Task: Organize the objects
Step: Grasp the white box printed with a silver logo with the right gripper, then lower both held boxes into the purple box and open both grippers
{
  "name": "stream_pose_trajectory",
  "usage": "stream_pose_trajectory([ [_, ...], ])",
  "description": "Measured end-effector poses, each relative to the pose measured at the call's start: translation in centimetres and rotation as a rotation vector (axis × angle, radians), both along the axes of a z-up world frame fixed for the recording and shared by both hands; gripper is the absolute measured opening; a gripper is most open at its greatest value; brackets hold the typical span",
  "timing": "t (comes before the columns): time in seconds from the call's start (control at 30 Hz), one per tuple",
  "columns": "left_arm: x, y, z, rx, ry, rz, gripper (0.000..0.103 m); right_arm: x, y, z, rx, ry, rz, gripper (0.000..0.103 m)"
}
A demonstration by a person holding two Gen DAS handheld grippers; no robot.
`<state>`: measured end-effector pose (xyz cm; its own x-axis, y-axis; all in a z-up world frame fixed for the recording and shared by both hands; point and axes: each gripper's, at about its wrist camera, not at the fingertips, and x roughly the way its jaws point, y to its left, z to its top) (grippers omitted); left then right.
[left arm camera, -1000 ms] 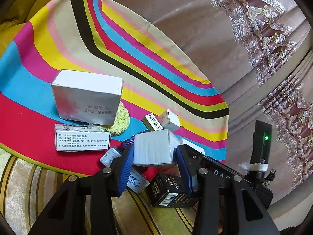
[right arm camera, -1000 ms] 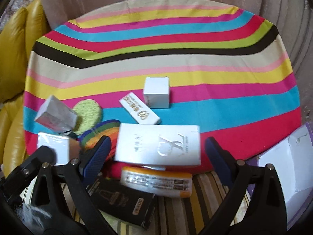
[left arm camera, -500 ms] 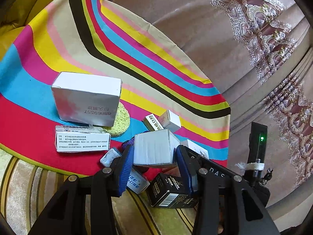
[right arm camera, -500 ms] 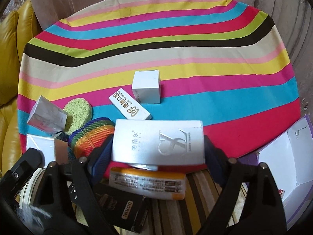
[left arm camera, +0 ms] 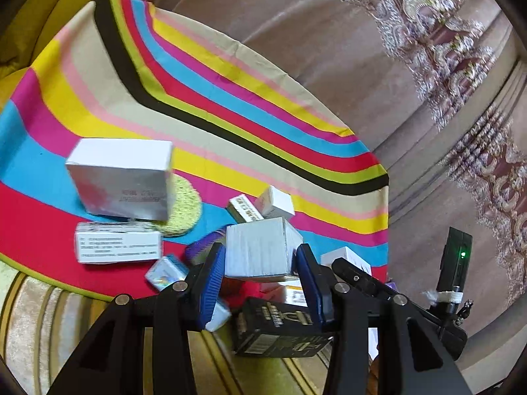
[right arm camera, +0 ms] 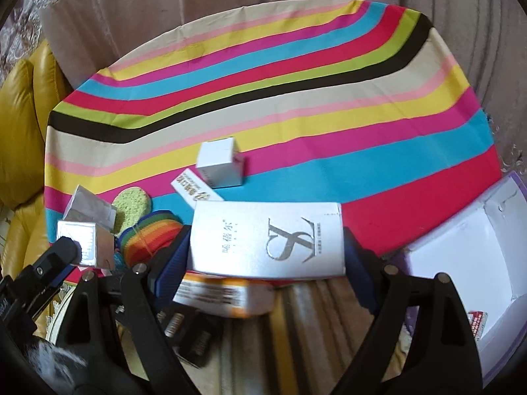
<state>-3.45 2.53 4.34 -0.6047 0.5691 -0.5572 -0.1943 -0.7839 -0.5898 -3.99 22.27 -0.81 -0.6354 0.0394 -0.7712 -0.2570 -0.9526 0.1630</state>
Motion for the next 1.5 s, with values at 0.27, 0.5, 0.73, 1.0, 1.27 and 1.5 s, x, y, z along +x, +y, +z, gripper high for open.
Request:
stream_pose_trajectory([
  [0.27, -0.1, 4.0, 0.8, -0.016, 0.018, -0.074, 0.046, 2.3, 3.2, 0.4, -0.013, 0.011, -0.059, 0.087],
  [0.5, -0.1, 7.8, 1.2, -0.034, 0.030, -0.152, 0.046, 4.6, 6.4, 0.6, -0.040, 0.012, -0.126, 0.087],
  [0.73, 0.1, 11.6, 1.5, -0.056, 0.037, -0.238, 0.046, 7.4, 10.3, 0.5, -0.061, 0.005, -0.220, 0.087],
  [1.0, 0.8, 16.6, 1.5, -0.083, 0.037, -0.358, 0.046, 10.3, 14.2, -0.1, -0.080, -0.015, -0.321, 0.087],
  [1.27, 2.0, 21.4, 1.6, -0.109, 0.043, -0.470, 0.046, 11.9, 17.7, -0.5, -0.066, -0.023, -0.426, 0.087],
  [1.5, 2.1, 24.2, 1.3, -0.117, 0.040, -0.514, 0.046, 13.0, 20.6, -0.6, -0.050, -0.021, -0.508, 0.087],
])
